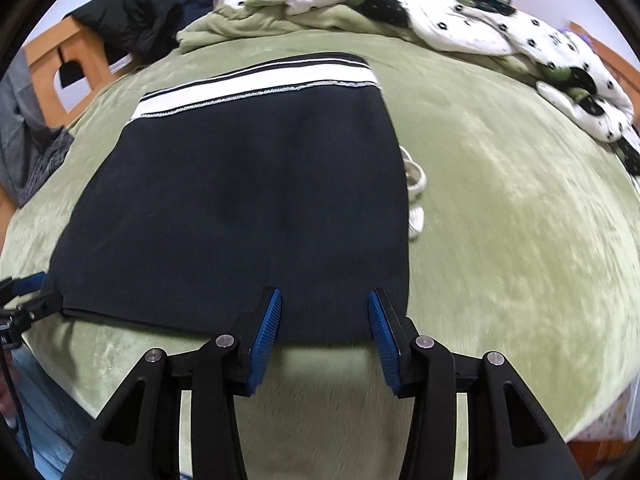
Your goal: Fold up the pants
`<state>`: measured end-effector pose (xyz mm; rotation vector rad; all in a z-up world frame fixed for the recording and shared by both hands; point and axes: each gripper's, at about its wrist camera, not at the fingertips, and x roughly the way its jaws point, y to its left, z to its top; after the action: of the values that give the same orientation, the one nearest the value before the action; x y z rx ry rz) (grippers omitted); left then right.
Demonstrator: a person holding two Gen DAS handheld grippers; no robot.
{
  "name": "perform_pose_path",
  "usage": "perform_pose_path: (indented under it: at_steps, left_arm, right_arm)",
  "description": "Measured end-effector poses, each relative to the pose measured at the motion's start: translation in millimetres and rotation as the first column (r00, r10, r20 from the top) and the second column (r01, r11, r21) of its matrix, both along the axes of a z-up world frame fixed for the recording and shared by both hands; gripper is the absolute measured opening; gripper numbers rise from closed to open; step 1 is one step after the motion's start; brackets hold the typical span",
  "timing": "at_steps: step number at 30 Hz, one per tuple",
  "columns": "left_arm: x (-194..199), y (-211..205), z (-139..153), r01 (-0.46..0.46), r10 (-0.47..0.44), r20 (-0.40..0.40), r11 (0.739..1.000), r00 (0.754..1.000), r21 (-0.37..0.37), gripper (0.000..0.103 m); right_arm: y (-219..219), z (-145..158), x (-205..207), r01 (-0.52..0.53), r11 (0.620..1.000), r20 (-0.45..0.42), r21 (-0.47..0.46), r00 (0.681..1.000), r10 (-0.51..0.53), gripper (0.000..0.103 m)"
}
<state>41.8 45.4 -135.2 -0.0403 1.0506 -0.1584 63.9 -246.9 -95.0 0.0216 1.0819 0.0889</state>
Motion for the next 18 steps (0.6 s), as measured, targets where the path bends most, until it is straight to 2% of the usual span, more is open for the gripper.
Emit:
perform_pose_path:
  at_steps: [2, 10, 12, 13, 18]
  left_arm:
    - [-13.7, -5.4, 11.6, -0.012, 0.01, 0.045, 0.999, 0.999, 0.048, 0.079]
    - [-56.5, -0.9, 64.2, -0.029, 0.034, 0.141, 0.999, 0.989, -0.038, 0.081]
    - [-67.1, 0.1, 72.8, -0.028, 0.038, 0.152, 0.998, 0.988, -0.064, 0.081]
    - [-72.3, 1.2, 75.6, -0.036, 0.046, 0.157, 0.997, 0.986, -0.066, 0.081]
    - [-84.2, 2.4, 82.6, -0.047, 0.064, 0.161, 0.993, 0.985, -0.107, 0.081]
  right_arm:
    - [0.6, 7.8, -10.6, 0.021, 0.999, -0.009, 0.039, 1.0, -0.02, 0.045]
    - [19.7, 52.2, -54.6, -0.003, 1.0, 0.051, 0.016, 0.999, 0.002, 0.046]
    - [20.5, 63.6, -67.7, 0.007, 1.0, 0.06, 0.026, 0.998, -0.009, 0.06]
    - [21.1, 69.3, -74.3, 0.016, 1.0, 0.073, 0.02, 0.997, -0.017, 0.074]
    - [29.5, 102.9, -100.6, 0.002, 1.0, 0.149, -0.026, 0.989, 0.002, 0.094]
